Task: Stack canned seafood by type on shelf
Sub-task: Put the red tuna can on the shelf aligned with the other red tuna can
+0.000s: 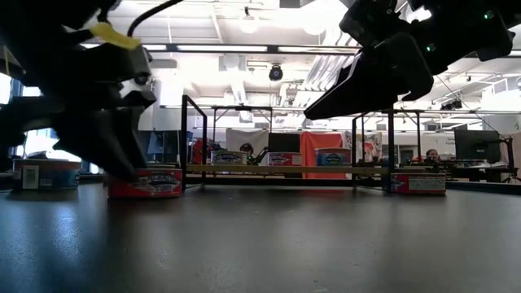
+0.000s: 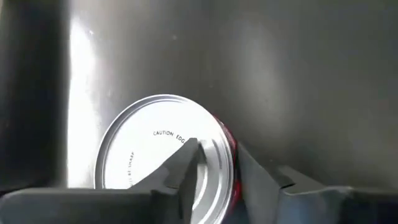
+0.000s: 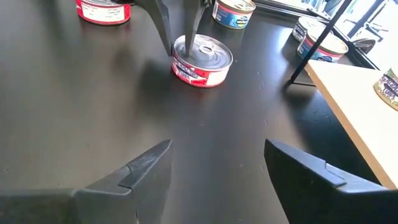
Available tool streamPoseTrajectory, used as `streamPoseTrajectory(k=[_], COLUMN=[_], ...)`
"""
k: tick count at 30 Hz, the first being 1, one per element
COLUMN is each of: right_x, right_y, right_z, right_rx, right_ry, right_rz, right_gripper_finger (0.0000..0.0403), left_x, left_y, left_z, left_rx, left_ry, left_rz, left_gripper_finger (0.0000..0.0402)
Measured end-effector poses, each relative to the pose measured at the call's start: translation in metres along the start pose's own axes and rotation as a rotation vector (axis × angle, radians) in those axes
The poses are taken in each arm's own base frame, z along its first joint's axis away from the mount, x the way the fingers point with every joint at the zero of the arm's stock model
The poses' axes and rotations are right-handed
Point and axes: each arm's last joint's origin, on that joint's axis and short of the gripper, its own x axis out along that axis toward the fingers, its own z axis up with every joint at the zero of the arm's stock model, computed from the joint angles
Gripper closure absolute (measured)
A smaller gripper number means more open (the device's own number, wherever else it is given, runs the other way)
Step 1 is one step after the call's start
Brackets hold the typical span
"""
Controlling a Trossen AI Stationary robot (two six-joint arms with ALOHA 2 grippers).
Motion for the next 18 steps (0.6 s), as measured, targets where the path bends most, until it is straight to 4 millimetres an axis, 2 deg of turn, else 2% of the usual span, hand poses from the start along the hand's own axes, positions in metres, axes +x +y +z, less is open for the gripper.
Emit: streamPoseTrajectory(k=[5, 12, 18], right_x=[0.0, 0.0, 0.0], right_y=[0.0, 0.002, 0.001], right_z=[0.0, 0.004, 0.006], right_rx=[-0.006, -0.124, -0.214], right_ry=[0.0, -0.044, -0.07], right_rz=[0.006, 0.061, 0.062], right_gripper_finger=[0.0158, 0.0158, 0.0158], left_x=[0.006, 0.009, 0.014], left_y=[0.0, 0.008, 0.028], left_z=[0.0, 0.016, 0.033], left_rx=[-0.033, -0.079, -0.147], left_ry=[0.005, -0.151, -0.298], left_rz=[0.014, -0.013, -0.067], left_gripper_finger=[0.0387, 0.04, 0.0401])
